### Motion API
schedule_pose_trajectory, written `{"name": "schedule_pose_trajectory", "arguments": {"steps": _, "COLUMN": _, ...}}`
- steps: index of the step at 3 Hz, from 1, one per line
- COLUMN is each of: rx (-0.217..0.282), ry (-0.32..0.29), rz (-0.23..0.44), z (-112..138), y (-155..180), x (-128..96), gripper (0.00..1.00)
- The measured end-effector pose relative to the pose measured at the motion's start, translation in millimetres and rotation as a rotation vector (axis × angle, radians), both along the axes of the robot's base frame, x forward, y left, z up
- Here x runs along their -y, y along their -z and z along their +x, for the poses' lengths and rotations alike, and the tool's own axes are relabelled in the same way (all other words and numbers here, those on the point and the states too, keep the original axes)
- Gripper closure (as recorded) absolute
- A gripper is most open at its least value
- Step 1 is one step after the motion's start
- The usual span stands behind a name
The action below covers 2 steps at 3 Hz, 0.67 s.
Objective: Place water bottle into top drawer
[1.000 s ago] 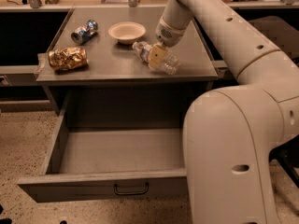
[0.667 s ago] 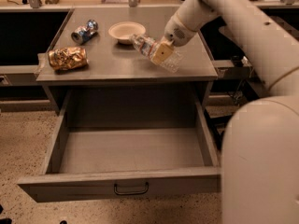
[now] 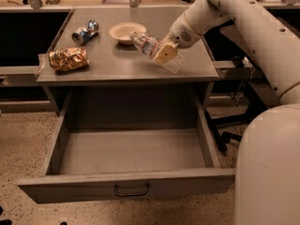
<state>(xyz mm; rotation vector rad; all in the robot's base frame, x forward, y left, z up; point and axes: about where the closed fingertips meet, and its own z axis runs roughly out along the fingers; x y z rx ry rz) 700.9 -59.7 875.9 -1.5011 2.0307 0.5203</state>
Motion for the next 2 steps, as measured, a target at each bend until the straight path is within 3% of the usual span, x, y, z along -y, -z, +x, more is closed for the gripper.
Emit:
{"name": "schedule_pose_trajectory", "arguments": {"steps": 1, "rx": -0.001, "ry": -0.17, "rz": -0.147, "z": -28, "y": 13, "x": -45, "gripper": 1.0}}
{"name": "schedule_pose_trajectory", "arguments": {"steps": 2, "rx": -0.064, "ry": -0.338, "rz": -0.318, "z": -77, "y": 47, "x": -80, "gripper": 1.0}}
